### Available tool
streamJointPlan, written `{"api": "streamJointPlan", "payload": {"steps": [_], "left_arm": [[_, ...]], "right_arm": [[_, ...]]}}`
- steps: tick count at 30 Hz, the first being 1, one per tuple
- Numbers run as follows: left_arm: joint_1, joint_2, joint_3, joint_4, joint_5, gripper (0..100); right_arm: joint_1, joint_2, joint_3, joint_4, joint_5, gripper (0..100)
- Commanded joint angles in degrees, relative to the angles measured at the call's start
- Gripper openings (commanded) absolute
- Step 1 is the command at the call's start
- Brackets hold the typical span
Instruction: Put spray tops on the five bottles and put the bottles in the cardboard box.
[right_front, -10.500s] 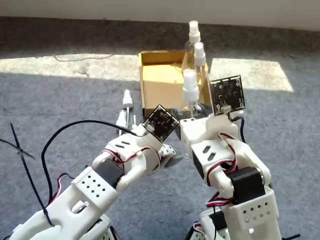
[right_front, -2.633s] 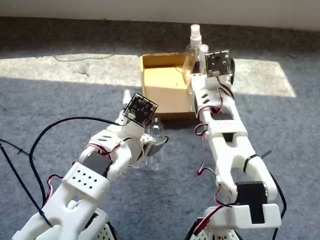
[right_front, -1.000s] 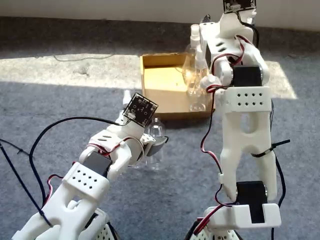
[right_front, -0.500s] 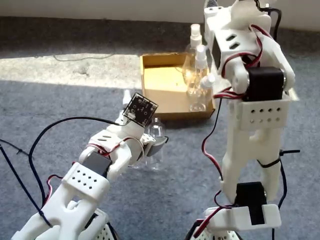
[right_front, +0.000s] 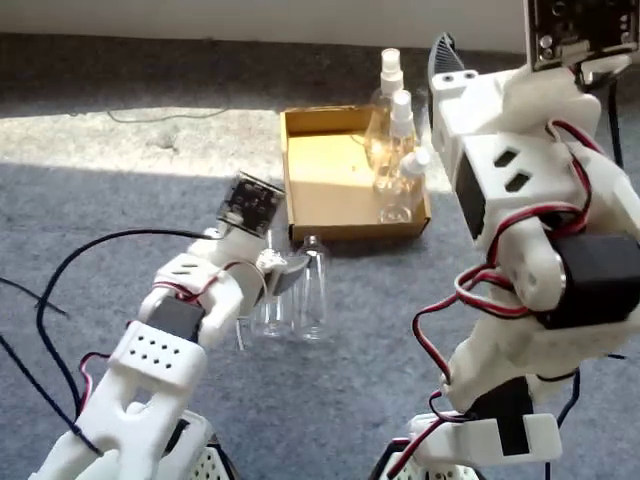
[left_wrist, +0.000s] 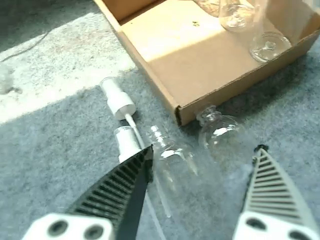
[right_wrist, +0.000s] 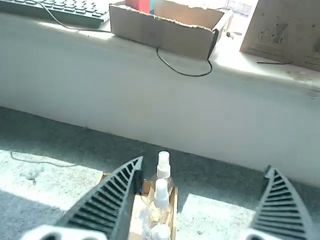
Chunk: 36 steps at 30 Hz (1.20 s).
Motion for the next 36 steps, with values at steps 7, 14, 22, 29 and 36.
{"api": "streamJointPlan", "payload": {"steps": [7, 14, 22, 29, 36], "left_arm": [[-27.9, -29.8, 0.0, -1.0, 0.2, 28], [-29.3, -56.9, 11.5, -1.0, 0.3, 28], [-29.4, -53.1, 18.0, -1.0, 0.3, 29], [-29.6, -53.1, 23.3, -1.1, 0.2, 29], [-29.4, -53.1, 27.3, -16.0, -5.0, 29]], "right_arm": [[-0.7, -5.8, -4.8, 4.2, -4.7, 31.3], [-0.8, -14.5, -4.3, 4.2, -4.7, 31.3], [4.0, -24.7, -4.4, 3.6, -4.1, 24.8], [5.8, -24.7, -4.4, -3.1, -3.1, 23.9], [12.6, -20.2, -0.2, -13.1, -3.2, 23.8]]}}
